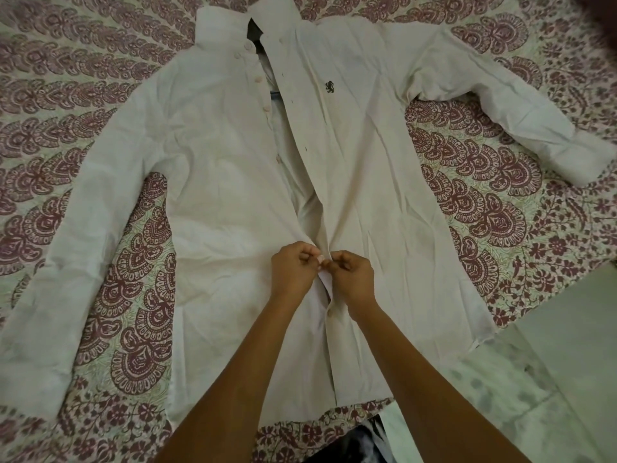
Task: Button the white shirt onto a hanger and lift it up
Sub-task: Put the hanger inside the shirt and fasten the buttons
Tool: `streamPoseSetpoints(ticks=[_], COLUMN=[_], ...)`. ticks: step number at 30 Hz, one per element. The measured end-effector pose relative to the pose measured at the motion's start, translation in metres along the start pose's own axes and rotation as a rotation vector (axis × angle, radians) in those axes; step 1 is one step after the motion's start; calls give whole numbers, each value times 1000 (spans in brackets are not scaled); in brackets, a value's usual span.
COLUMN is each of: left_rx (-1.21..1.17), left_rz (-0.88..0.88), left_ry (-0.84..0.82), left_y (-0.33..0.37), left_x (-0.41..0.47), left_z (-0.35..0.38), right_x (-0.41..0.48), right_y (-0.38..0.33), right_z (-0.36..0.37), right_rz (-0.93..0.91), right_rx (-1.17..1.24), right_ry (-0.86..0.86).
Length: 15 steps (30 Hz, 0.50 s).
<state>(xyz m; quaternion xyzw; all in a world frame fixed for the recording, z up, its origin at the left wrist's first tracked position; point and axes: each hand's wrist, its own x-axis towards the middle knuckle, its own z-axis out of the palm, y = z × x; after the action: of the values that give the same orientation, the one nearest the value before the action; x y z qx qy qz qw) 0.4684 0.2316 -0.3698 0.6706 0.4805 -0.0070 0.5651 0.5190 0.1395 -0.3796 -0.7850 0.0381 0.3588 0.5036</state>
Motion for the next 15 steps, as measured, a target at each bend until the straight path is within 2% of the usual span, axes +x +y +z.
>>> streamPoseSetpoints(ticks=[5, 9, 15], left_rx=[170, 131, 95], left_rz=[83, 34, -6], left_ry=[32, 31, 14], left_y=[5, 3, -1], left_x=[2, 6, 11], left_z=[4, 4, 1], right_x=[2, 3, 9], right_y=[4, 6, 3], right_z=[-3, -2, -6], right_rz=[15, 10, 102], right_rx=[63, 79, 162], right_ry=[-11, -15, -89])
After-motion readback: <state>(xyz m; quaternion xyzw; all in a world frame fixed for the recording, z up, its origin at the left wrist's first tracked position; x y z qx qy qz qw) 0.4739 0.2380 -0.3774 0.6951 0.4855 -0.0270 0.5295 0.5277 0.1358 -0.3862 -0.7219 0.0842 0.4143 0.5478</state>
